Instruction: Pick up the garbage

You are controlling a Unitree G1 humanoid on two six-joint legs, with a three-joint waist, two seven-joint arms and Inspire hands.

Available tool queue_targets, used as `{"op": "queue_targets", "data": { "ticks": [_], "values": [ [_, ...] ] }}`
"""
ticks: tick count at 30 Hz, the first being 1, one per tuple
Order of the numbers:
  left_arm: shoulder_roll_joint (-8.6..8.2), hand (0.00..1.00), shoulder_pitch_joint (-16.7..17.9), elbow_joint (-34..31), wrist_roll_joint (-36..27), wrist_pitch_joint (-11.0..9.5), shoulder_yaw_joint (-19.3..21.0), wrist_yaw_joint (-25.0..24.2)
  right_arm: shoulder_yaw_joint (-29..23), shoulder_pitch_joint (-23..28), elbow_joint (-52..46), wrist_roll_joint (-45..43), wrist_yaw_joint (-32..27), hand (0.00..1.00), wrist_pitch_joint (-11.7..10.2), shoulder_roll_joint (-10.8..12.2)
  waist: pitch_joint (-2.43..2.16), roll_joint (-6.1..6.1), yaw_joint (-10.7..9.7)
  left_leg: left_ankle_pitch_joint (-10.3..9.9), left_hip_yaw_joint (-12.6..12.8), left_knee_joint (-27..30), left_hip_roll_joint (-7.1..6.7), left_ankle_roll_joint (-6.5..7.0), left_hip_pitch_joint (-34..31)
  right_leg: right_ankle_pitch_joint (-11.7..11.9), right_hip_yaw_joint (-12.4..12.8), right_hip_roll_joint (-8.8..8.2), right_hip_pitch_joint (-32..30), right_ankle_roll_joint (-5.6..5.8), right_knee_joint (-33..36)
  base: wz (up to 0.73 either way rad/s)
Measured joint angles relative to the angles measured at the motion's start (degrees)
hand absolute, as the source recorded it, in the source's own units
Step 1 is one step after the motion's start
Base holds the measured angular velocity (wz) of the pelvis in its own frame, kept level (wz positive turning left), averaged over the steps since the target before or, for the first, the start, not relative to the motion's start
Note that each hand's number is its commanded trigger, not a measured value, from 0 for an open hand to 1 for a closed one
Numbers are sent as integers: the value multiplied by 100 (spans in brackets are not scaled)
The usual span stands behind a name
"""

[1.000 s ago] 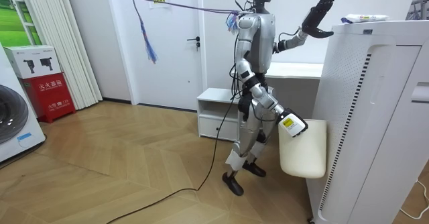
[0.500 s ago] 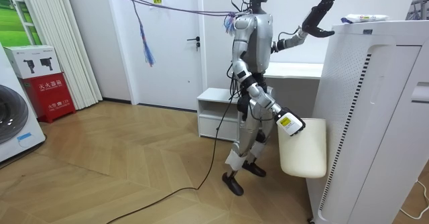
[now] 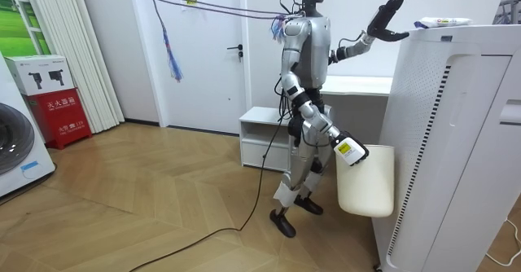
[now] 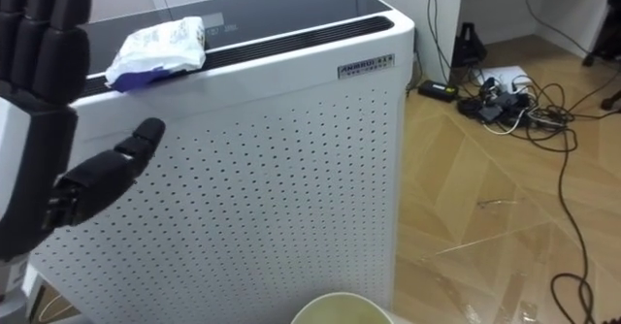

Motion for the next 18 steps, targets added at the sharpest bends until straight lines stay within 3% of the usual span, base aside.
{"op": "queue_targets", "data": {
  "ticks": [7,11,18],
  "values": [
    [14,0,0,0,0,101,-3,-42,0,-5,-1,9,30,100,6,0,22,-23,5,-1,-16,14,-7,-1,-57,4,-19,8,-23,-6,-73,3],
    [14,0,-8,1,-1,127,-24,-187,-1,-5,-1,6,141,100,6,-15,5,32,-36,-1,-6,9,-7,-1,-57,4,3,7,-22,-6,-74,0],
    [9,0,-27,12,-3,421,-70,-644,-8,-9,-1,3,149,100,70,-15,-3,168,-58,-1,20,-33,-1,-1,-50,3,45,7,-23,-6,-74,-1]
  ]
}}
